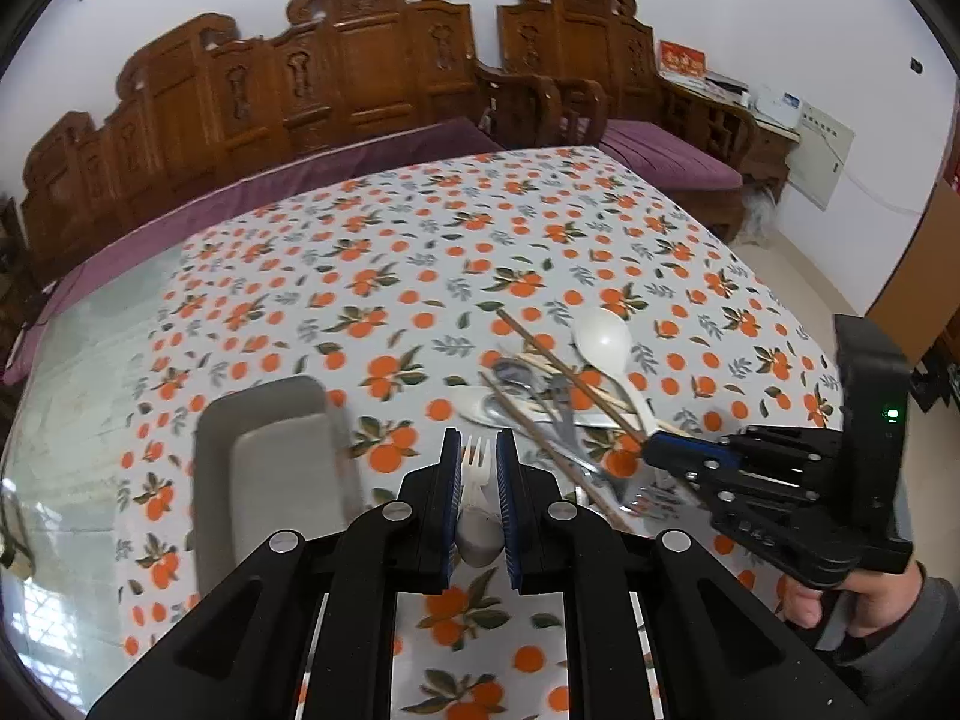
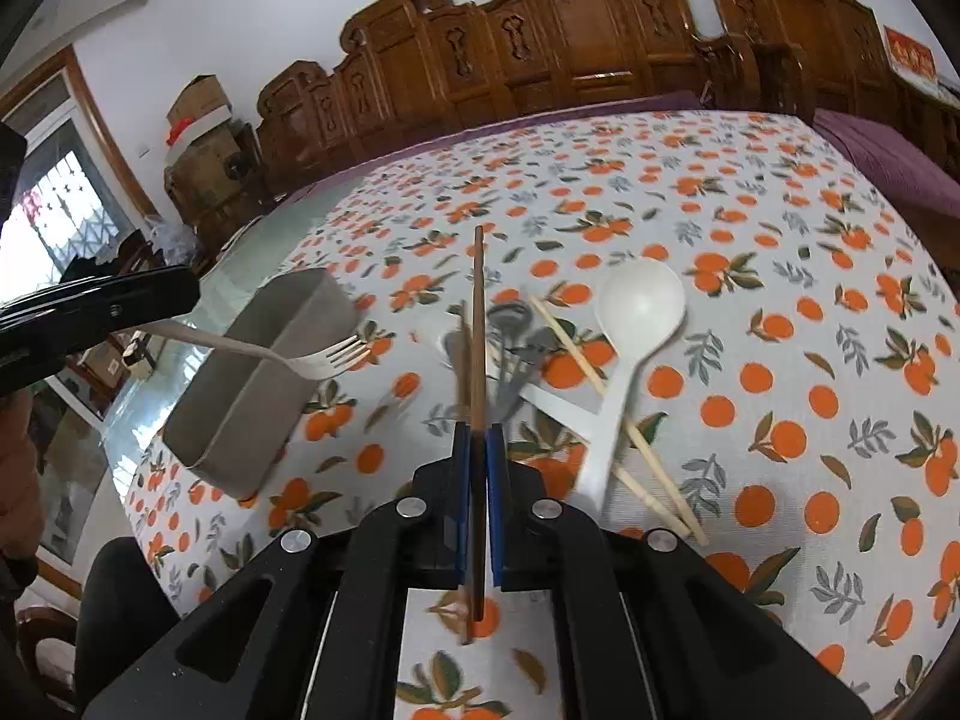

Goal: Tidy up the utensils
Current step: 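Carry the white fork into the grey tray and release it with the left gripper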

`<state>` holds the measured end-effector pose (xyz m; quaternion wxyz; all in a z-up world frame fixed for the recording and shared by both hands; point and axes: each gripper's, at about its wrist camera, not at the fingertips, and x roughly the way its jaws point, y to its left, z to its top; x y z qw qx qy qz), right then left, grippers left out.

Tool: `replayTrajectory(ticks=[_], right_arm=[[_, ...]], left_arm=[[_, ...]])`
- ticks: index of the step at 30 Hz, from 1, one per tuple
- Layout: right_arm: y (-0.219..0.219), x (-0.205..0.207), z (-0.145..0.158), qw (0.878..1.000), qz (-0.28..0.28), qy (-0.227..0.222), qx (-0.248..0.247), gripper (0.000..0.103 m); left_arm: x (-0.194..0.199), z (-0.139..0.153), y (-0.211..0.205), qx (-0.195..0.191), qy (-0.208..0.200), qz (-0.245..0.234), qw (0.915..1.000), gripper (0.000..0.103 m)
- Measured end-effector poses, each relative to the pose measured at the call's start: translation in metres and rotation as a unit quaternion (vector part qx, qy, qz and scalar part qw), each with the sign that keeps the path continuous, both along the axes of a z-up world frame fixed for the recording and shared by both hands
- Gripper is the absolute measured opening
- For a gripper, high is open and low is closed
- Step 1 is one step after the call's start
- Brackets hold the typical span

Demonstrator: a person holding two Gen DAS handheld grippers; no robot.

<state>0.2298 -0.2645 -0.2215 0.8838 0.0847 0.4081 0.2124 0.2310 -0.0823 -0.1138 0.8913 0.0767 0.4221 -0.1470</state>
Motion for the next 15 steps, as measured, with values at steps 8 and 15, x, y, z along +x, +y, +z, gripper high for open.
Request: replayTrajectory(ticks=[8,15], right_arm=[[0.023,-0.009,0.026,1.0,0.01,-0.014,-0.018,0.006],[0.054,-0.006,0.037,0.999,0.03,-0.019,-0.022,0.006]], left_arm=[[-0.003,0.022,0.044,-0.015,-0.027,0.031,0.9991,0.011],[0.01,0.016,0.089,-0.007,-0.034,0.066,0.9972,0.011]])
